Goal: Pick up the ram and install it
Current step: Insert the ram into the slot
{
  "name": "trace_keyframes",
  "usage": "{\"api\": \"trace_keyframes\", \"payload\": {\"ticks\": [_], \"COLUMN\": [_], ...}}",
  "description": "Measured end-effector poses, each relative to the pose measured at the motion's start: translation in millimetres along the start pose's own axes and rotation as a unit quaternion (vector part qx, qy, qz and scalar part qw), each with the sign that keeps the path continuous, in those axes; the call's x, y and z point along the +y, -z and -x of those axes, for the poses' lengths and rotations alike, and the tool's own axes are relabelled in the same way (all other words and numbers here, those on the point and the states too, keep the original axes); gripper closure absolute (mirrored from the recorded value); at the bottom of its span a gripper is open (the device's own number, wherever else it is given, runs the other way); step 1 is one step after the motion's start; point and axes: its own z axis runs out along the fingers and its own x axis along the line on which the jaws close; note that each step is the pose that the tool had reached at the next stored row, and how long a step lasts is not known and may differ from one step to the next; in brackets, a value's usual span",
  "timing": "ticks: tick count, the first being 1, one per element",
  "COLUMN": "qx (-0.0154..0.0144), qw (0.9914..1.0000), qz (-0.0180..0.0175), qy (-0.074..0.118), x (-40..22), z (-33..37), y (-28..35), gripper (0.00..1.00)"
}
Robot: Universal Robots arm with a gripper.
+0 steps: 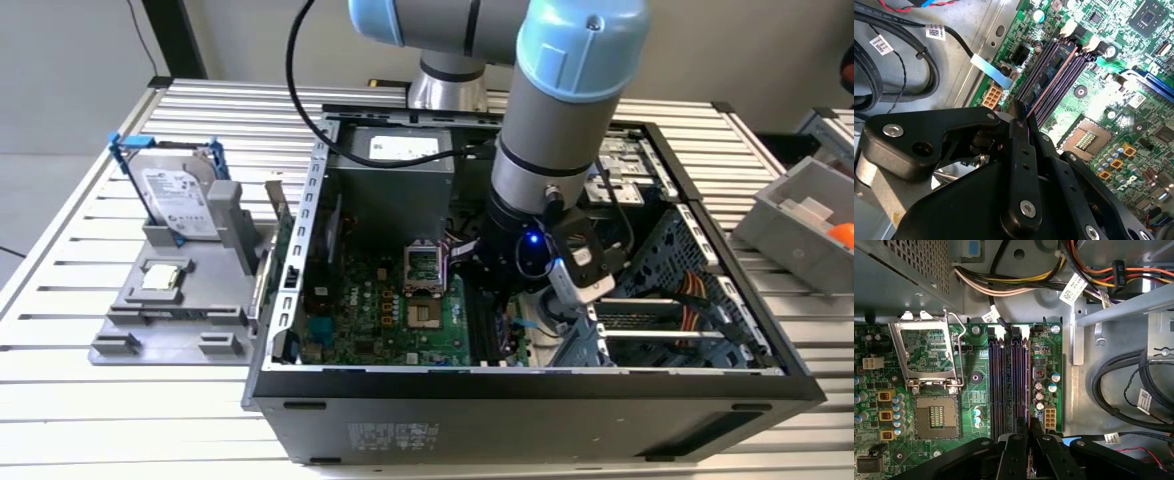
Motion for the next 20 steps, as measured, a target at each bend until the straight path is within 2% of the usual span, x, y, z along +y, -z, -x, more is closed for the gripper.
{"api": "trace_keyframes", "payload": {"ticks": [12,16,20], "qx": [-0.0002,-0.0003,-0.0001], "qw": [0.99997,0.99997,0.99996], "qz": [-0.0002,-0.0017,-0.0027], "qy": [0.008,0.008,0.008], "x": [0.0,0.2,2.3], "z": [-0.3,-0.4,-0.7], "y": [-0.6,-4.5,-4.4], "gripper": [1.00,1.00,1.00]}}
